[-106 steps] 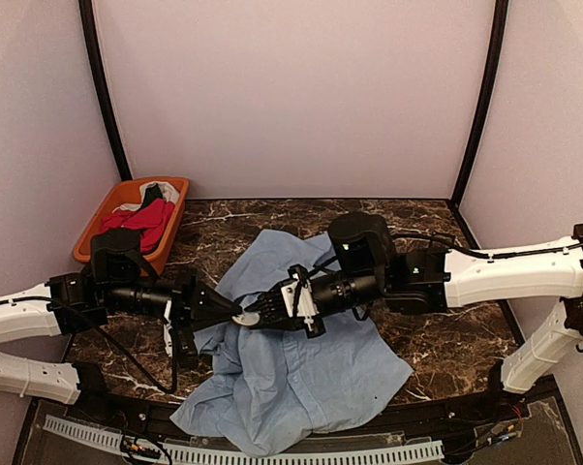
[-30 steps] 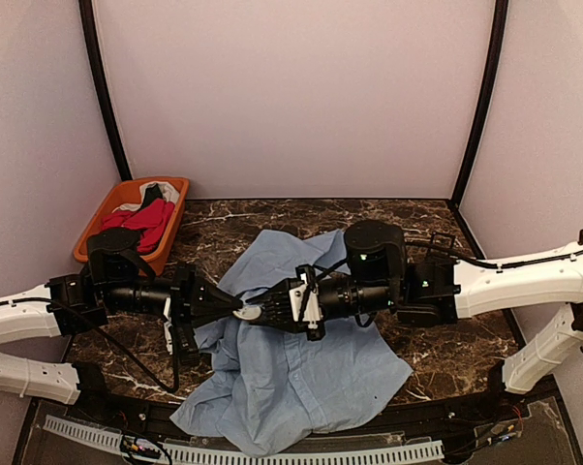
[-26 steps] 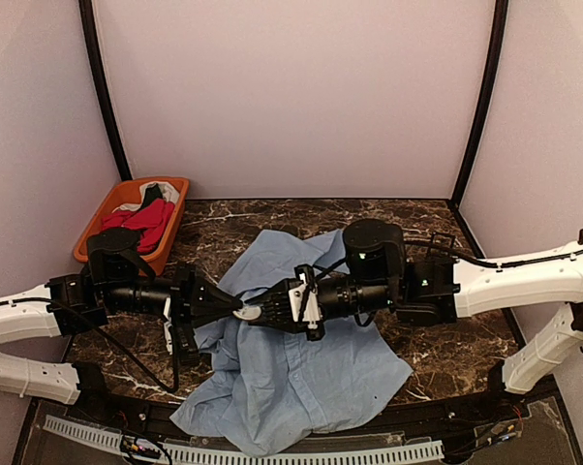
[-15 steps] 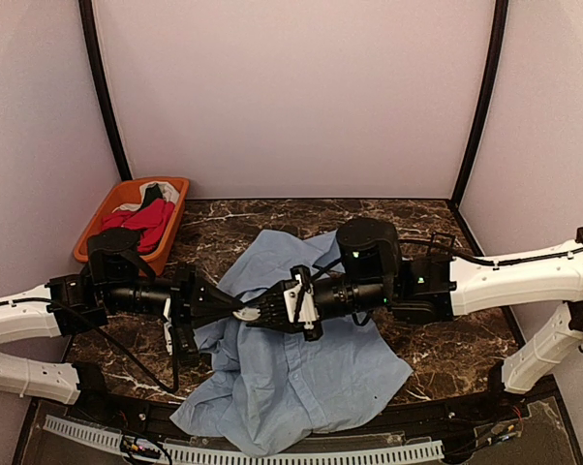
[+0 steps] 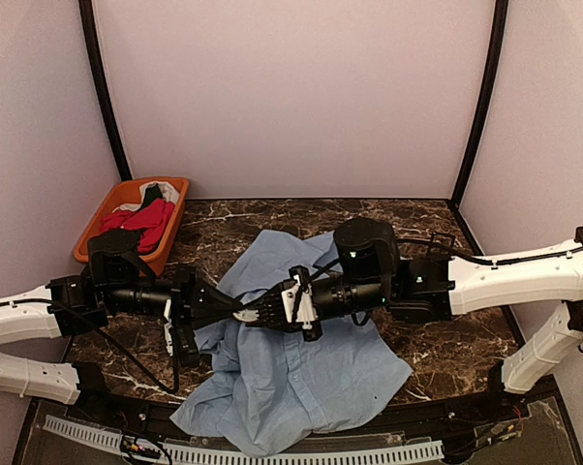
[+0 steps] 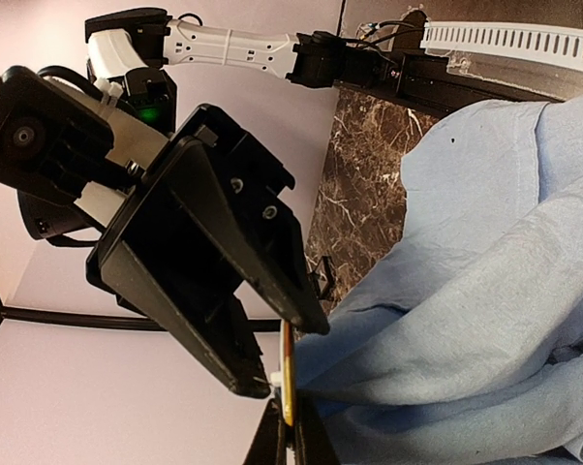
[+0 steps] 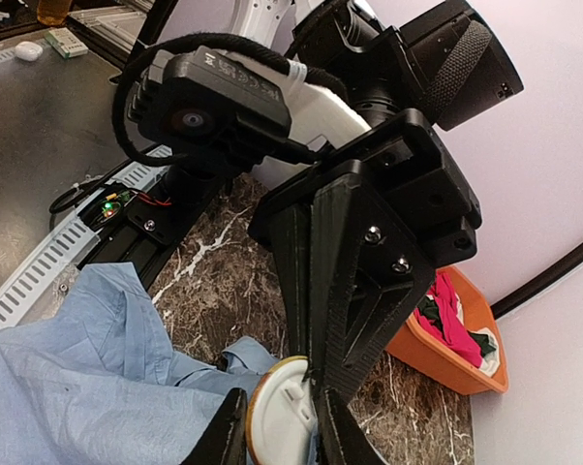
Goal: Pin the brooch onto the clothing
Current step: Close the brooch on the flattened clothing.
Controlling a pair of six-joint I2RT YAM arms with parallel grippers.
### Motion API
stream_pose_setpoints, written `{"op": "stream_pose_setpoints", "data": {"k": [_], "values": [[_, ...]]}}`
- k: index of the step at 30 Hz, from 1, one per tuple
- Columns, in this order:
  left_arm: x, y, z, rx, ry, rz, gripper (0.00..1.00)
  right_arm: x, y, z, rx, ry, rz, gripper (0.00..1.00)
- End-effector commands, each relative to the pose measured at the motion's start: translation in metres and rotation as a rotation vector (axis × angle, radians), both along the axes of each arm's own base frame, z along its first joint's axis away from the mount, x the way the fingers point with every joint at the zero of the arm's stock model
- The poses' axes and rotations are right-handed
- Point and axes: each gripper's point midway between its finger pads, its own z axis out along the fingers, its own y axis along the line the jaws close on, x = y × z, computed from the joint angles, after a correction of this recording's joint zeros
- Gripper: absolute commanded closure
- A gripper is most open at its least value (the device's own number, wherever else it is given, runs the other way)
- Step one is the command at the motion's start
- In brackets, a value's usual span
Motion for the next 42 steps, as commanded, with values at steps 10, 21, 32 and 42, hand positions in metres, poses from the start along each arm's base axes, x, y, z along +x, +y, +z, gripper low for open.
{"op": "stream_pose_setpoints", "data": {"k": [10, 21, 32, 42], "values": [[0.001, 0.004, 0.017, -0.089, -0.03, 0.033, 0.99, 0.005, 0.011, -0.003, -0.036, 0.062, -0.034, 0.78], [0.004, 0.003, 0.018, -0.103, -0.014, 0.048, 0.99, 0.024, 0.005, 0.013, 0.104, -0.016, -0.169, 0.57], [0.012, -0.001, 0.018, -0.117, 0.027, 0.084, 0.99, 0.034, -0.006, 0.031, 0.273, -0.174, -0.319, 0.61], [0.013, -0.003, 0.018, -0.124, 0.059, 0.086, 0.99, 0.021, 0.002, 0.004, 0.235, -0.399, -0.327, 0.63]]}}
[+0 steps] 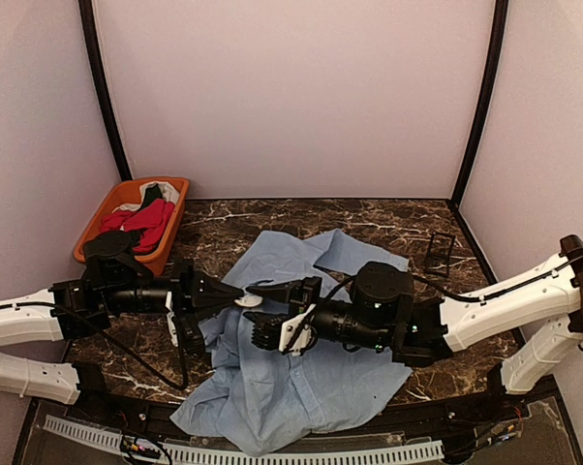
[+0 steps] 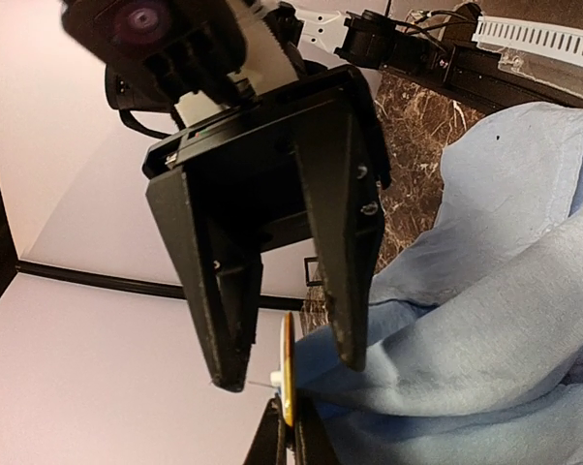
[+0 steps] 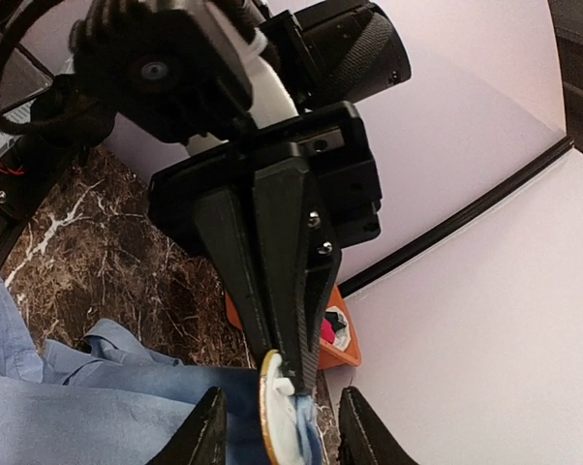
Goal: Pin the brooch onto the clothing
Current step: Close the brooch on the flattened clothing.
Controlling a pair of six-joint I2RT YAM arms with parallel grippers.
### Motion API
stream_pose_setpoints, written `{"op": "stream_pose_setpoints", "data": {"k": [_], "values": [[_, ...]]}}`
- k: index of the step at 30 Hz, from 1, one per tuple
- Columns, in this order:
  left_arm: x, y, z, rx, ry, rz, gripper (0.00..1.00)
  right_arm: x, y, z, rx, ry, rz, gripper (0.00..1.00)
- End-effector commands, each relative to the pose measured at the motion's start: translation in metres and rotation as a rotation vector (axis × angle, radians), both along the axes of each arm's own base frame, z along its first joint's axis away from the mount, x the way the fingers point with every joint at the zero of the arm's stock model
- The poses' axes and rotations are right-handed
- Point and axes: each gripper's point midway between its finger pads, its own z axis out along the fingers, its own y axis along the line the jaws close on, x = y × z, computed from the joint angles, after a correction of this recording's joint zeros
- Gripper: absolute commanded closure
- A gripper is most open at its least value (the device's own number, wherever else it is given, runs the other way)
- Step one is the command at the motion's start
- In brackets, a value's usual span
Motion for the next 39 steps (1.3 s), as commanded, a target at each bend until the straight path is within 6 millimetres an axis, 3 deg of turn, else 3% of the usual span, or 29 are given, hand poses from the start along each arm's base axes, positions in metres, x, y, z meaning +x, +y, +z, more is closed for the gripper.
{"op": "stream_pose_setpoints", "data": {"k": [1, 5, 10, 18, 31, 36, 39], "values": [[-0.001, -0.002, 0.007, -0.041, 0.01, -0.004, 0.99, -0.001, 0.002, -0.011, -0.014, -0.098, -0.035, 0.65], [-0.002, -0.002, 0.008, -0.052, 0.017, -0.006, 0.99, -0.001, 0.003, -0.013, -0.021, -0.098, -0.036, 0.73], [-0.003, -0.001, 0.009, -0.056, 0.018, -0.012, 0.99, 0.003, 0.004, -0.012, -0.011, -0.105, -0.061, 0.74], [-0.004, -0.001, 0.01, -0.057, 0.018, -0.017, 0.99, 0.004, 0.004, -0.013, -0.008, -0.119, -0.071, 0.84], [-0.006, -0.002, 0.008, -0.051, 0.02, -0.028, 0.99, 0.007, 0.005, -0.01, -0.003, -0.095, -0.085, 0.76], [-0.006, -0.002, 0.007, -0.045, 0.019, -0.031, 0.99, 0.006, 0.006, -0.004, 0.013, -0.086, -0.079, 0.63], [-0.006, -0.002, 0.007, -0.044, 0.018, -0.032, 0.99, 0.004, 0.007, -0.004, 0.005, -0.083, -0.065, 0.62]]}}
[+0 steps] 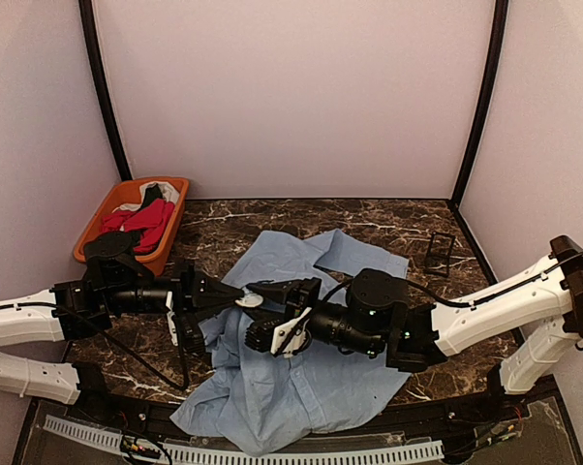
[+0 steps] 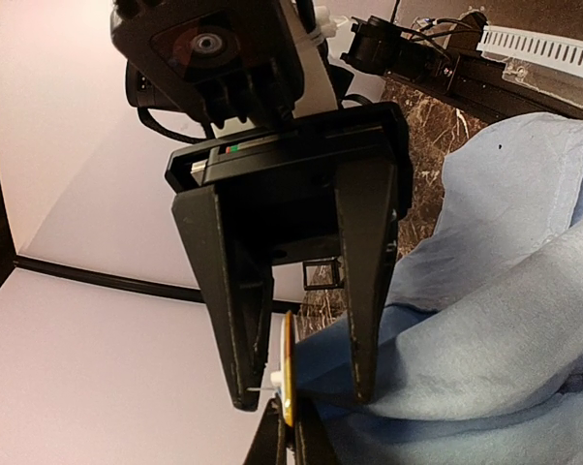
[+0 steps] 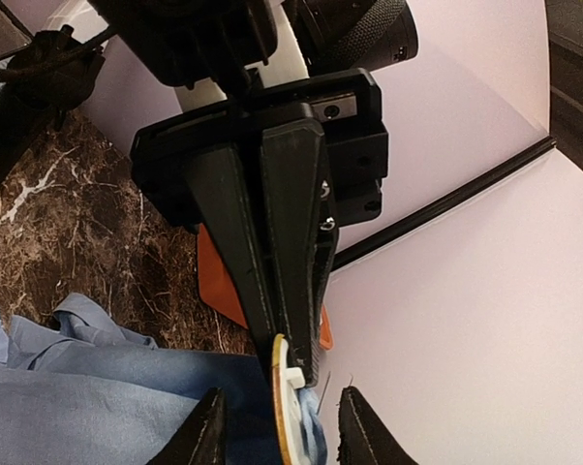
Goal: Pin the brooch onto the clothing
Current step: Close the brooch on the flattened clothing.
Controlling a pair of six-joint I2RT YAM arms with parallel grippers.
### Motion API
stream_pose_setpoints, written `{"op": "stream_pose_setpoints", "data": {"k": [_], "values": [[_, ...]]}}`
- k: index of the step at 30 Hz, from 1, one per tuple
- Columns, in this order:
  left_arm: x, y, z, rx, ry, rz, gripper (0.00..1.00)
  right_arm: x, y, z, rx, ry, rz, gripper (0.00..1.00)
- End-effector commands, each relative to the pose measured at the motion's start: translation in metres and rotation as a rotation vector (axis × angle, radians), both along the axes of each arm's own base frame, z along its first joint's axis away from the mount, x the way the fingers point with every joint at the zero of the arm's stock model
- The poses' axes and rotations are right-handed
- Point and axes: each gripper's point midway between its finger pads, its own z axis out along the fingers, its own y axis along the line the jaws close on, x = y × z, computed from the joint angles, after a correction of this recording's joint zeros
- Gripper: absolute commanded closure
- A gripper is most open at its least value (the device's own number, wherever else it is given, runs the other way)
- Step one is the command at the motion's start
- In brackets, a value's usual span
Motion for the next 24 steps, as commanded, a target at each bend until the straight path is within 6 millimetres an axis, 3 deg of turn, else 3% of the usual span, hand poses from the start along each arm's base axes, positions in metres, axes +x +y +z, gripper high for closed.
{"op": "stream_pose_setpoints", "data": {"k": [1, 7, 13, 24], "values": [[-0.0062, -0.0002, 0.0077, -0.03, -0.013, -0.029, 0.99, -0.0054, 0.0046, 0.0038, 0.003, 0.019, 0.024, 0.62], [-0.0067, 0.0007, 0.0092, -0.034, -0.016, -0.027, 0.99, -0.0135, 0.0078, 0.0003, -0.024, 0.035, 0.071, 0.67], [-0.0078, 0.0017, 0.0105, -0.037, -0.017, -0.03, 0.99, -0.0133, 0.0072, 0.0031, -0.015, 0.044, 0.071, 0.86], [-0.0082, 0.0018, 0.012, -0.045, -0.006, -0.03, 0.99, -0.0126, 0.0011, -0.0028, -0.011, 0.031, 0.06, 0.95]]}}
